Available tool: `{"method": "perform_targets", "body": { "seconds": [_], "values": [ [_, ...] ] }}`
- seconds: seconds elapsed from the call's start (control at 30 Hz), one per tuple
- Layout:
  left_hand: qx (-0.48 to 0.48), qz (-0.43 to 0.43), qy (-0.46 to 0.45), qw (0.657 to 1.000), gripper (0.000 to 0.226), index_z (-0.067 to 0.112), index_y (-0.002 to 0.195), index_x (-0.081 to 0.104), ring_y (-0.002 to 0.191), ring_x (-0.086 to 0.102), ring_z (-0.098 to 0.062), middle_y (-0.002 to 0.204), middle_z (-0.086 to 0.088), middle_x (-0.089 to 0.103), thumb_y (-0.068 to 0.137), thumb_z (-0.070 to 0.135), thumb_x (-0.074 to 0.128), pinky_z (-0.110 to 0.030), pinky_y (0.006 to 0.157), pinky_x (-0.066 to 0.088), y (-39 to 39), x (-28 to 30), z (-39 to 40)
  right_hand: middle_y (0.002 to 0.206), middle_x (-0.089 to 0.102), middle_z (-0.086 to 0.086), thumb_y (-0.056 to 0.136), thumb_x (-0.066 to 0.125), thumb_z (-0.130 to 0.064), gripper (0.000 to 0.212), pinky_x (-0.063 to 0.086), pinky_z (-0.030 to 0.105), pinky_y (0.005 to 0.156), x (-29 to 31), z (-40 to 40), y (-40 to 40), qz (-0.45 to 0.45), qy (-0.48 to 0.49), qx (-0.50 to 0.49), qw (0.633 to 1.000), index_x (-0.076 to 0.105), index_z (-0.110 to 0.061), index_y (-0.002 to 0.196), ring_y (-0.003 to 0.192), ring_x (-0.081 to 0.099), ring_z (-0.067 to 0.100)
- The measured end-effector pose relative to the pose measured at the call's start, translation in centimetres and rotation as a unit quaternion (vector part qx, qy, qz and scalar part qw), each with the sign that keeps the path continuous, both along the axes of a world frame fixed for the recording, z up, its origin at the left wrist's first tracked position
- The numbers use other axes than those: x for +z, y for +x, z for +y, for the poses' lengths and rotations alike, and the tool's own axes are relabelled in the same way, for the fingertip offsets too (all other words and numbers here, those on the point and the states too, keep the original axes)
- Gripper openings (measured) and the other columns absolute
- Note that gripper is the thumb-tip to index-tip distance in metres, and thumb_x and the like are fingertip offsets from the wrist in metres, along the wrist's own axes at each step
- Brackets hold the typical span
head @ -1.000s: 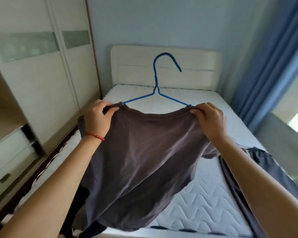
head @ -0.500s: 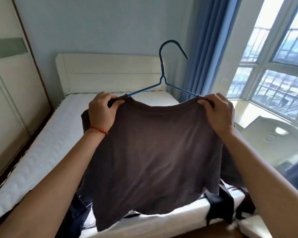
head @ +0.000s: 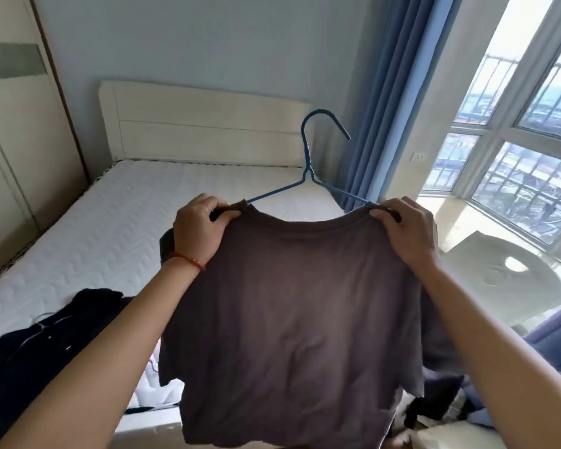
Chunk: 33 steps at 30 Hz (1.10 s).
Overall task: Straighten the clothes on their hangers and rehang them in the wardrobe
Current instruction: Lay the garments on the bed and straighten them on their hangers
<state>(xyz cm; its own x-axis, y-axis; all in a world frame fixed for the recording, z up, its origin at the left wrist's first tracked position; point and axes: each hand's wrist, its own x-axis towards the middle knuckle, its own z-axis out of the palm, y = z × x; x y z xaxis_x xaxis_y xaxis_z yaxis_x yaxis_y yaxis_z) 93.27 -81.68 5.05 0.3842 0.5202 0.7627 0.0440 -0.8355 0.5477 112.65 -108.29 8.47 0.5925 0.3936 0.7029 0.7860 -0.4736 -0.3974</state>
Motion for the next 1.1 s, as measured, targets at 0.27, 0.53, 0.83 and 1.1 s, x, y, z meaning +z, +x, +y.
{"method": "perform_targets", "body": {
  "seconds": [0.27,0.53,0.83,1.1],
  "values": [
    [0.040,0.110,-0.046,0.992,0.014,0.003,0.073,0.070,0.068,0.055,-0.012,0.074,-0.009,0.068,0.072,0.015,0.076,-0.020,0.065,0.042,5.7,-7.0,3.4,0.088,0.069,0.007,0.081,0.069,-0.030,0.019,0.047,0.036,0.076,-8.5,5.2,8.5,0.113,-0.067,0.025,0.991,0.071,-0.012,0.085,0.085,0.063,0.027],
    [0.050,0.223,-0.070,0.971,0.007,0.002,0.078,0.069,0.074,0.064,-0.026,0.078,-0.011,0.067,0.075,0.008,0.071,-0.024,0.069,0.043,17.9,-15.4,14.6,0.090,0.068,0.004,0.082,0.067,-0.034,0.018,0.045,0.036,0.080,-17.7,16.7,20.8,0.215,-0.108,0.014,0.971,0.070,-0.017,0.085,0.090,0.062,0.025],
    [0.056,0.292,-0.113,0.948,0.010,0.000,0.079,0.070,0.079,0.063,-0.032,0.081,-0.017,0.067,0.077,0.010,0.070,-0.030,0.073,0.045,31.0,-21.7,23.2,0.094,0.065,0.007,0.085,0.064,-0.033,0.022,0.041,0.033,0.081,-24.3,25.1,33.1,0.279,-0.137,0.006,0.950,0.069,-0.012,0.092,0.095,0.058,0.025],
    [0.115,0.279,-0.117,0.946,0.018,-0.003,0.088,0.069,0.091,0.061,-0.034,0.093,-0.022,0.067,0.081,0.013,0.065,-0.031,0.082,0.043,40.6,-26.4,26.9,0.099,0.064,0.013,0.089,0.058,-0.032,0.027,0.043,0.038,0.085,-29.7,29.9,42.7,0.263,-0.147,0.035,0.953,0.068,-0.008,0.097,0.100,0.056,0.031]
  ]
}}
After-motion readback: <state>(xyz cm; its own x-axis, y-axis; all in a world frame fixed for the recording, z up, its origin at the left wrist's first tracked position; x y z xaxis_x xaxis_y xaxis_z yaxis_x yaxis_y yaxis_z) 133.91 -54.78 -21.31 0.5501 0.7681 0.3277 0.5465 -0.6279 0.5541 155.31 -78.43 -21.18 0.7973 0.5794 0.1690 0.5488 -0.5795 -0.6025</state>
